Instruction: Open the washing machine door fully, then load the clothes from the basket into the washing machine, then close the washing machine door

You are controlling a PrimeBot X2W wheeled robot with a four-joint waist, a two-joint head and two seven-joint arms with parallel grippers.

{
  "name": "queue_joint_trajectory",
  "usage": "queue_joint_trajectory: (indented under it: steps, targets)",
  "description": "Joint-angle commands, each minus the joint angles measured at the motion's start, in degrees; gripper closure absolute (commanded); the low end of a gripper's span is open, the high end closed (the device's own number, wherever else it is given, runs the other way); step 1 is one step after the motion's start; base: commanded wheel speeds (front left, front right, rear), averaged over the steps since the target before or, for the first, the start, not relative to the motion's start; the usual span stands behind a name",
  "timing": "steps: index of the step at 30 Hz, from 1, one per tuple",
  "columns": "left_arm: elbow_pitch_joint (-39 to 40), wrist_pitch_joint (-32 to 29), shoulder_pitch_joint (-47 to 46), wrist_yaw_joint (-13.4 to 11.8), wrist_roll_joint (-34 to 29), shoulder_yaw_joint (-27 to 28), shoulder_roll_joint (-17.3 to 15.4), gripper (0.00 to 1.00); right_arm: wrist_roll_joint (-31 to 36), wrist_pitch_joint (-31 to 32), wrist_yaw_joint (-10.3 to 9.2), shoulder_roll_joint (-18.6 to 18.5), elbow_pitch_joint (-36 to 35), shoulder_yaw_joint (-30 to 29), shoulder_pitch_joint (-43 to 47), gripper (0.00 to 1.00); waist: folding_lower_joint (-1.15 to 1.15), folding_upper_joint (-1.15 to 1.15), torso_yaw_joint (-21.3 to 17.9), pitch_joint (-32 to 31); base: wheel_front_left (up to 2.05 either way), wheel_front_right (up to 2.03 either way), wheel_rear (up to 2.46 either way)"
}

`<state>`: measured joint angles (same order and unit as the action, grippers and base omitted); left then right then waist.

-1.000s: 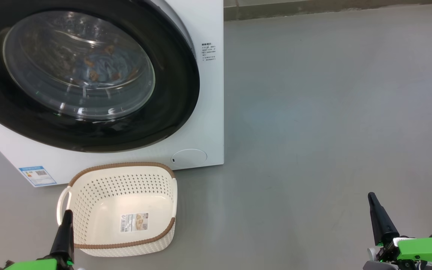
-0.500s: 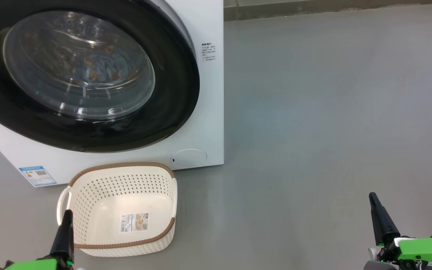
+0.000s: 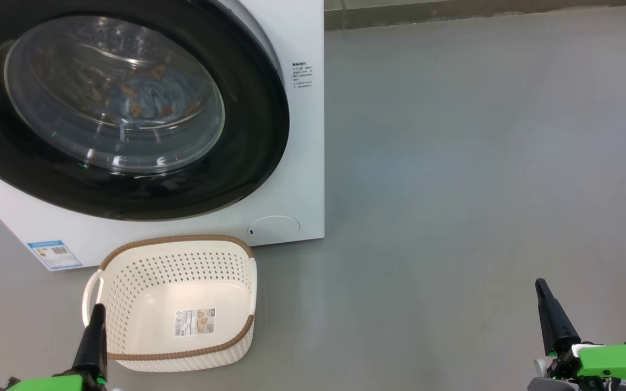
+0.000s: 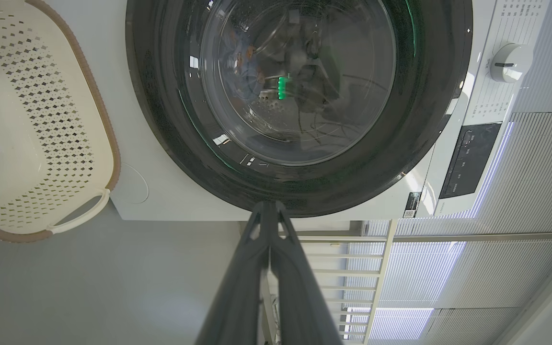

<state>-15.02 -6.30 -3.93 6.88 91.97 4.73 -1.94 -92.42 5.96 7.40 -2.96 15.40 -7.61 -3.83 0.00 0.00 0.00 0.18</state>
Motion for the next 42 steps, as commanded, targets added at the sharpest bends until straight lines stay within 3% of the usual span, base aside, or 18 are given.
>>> queue_joint_trajectory:
  steps: [1,42]
  targets:
    - [1.0,-0.2,-2.3,0.6,0.1,1.9,-0.9,1.0,0.0,0.3,0.09,-0.1,-1.4,1.4,-2.3,1.0,0.0,0.0,0.0,0.0,0.0,0.0,0.0]
    - [1.0,-0.2,-2.3,0.6,0.1,1.9,-0.9,1.0,0.2,0.4,0.09,0.0,-1.4,1.2,-2.3,1.0,0.0,0.0,0.0,0.0,0.0,0.0,0.0]
